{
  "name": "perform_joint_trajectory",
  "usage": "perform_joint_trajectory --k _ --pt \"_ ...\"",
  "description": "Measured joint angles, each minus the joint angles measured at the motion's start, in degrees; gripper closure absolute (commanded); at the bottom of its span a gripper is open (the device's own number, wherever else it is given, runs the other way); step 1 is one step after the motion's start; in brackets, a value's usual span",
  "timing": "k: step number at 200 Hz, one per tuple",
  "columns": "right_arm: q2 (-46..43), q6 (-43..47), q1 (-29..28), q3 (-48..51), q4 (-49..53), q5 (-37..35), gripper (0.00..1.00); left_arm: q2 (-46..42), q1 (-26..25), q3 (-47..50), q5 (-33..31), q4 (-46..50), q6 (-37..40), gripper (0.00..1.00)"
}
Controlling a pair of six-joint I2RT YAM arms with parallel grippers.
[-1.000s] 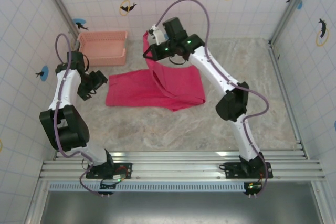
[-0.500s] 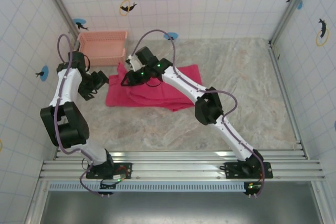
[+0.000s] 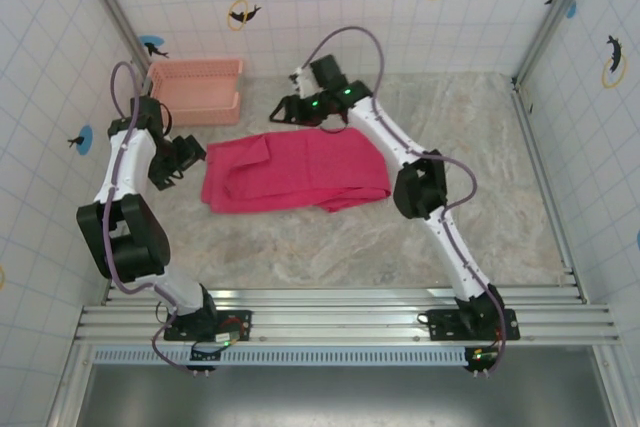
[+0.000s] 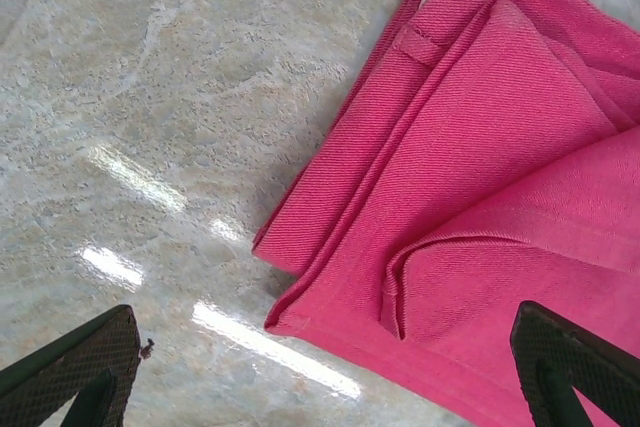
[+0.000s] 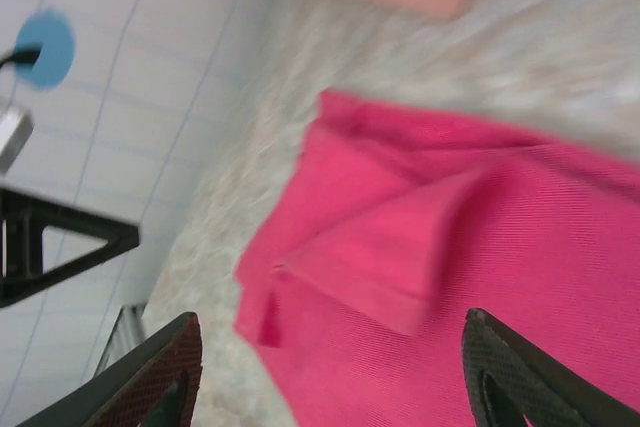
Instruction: Roll up the long pants
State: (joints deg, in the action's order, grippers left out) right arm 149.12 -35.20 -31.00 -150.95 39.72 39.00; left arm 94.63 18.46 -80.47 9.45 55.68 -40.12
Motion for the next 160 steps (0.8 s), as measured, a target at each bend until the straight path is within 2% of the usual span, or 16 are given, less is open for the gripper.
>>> perform_joint_trajectory --k 22,41,56,111,160 --pt "-4.63 2.45 6.78 2.12 3.82 -0.83 0.32 -0.81 -0.92 0.0 -0.39 -0.02 0.74 0.02" --pt "-6.67 4.2 8.09 3.26 5.29 -1.51 0.34 -1.7 -1.29 0.31 -0.24 -0.24 0.76 0.03" --pt "-6.71 4.96 6.08 3.87 5.57 -1.62 0.34 -2.71 -1.27 1.7 0.09 -0.68 0.72 0.02" --pt "-1.31 4.72 -6.69 4.87 2.84 -1.62 0.34 -7.74 -1.4 6.08 0.48 0.0 0.7 0.02" --pt "3.91 2.8 -8.02 5.22 -0.68 -2.58 0.34 -10.95 -2.95 9.33 0.33 1.27 0.7 0.03"
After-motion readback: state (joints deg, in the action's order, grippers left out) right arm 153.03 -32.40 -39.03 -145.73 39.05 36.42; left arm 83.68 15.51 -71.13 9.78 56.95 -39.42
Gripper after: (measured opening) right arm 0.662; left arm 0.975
